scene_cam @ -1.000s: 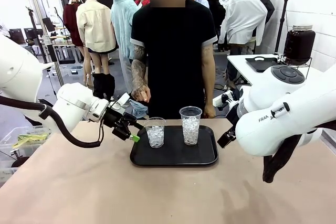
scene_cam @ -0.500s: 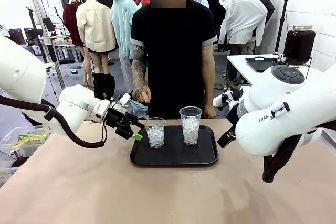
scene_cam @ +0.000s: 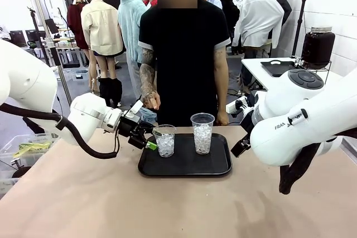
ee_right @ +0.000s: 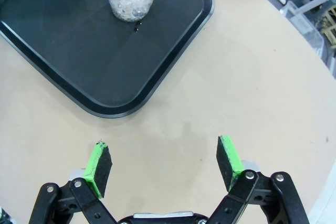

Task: Pour the drink into the iced cup.
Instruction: Pick up the iced cup indicated by the human and present it to them, then open the gripper to release the iced cup you were holding, then pick up the iced cup indicated by the human and present it to them.

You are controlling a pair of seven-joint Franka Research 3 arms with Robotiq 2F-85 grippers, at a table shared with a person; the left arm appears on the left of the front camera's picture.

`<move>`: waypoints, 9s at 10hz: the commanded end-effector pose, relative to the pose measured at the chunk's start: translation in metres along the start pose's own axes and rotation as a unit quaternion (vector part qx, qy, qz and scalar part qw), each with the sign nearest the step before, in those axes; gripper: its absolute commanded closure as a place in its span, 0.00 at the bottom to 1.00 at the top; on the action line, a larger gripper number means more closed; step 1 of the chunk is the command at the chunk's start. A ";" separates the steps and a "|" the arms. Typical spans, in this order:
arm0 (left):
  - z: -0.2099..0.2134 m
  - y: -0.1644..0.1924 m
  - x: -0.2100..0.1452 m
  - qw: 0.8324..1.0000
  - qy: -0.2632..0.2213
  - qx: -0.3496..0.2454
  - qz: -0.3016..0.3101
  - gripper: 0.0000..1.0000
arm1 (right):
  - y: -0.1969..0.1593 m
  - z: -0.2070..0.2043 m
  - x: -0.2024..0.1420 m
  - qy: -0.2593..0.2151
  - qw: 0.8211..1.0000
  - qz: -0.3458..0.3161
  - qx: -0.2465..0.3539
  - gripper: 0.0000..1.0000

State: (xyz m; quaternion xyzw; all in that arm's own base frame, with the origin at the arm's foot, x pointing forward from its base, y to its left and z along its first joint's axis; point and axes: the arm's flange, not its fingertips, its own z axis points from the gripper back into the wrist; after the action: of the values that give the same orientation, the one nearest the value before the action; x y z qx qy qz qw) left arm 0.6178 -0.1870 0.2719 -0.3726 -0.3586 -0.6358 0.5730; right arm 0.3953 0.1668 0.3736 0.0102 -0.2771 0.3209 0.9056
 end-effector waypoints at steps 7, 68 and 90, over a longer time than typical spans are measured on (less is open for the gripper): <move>-0.021 0.008 -0.010 0.997 -0.079 -0.016 -0.014 0.00 | 0.000 0.000 0.000 0.000 1.000 0.000 0.000 0.00; 0.083 0.111 0.074 0.987 -0.135 0.061 -0.054 0.24 | 0.000 0.000 0.000 0.000 1.000 0.000 0.000 0.00; 0.147 -0.181 0.091 0.918 0.194 0.277 0.206 0.00 | 0.000 0.000 0.000 0.000 1.000 0.000 0.000 0.00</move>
State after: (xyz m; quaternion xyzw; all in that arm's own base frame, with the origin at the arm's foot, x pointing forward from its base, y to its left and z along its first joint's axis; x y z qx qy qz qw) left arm 0.4496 -0.0846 0.3929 -0.1398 -0.3493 -0.4474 0.8114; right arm 0.3956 0.1667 0.3735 0.0102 -0.2770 0.3207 0.9057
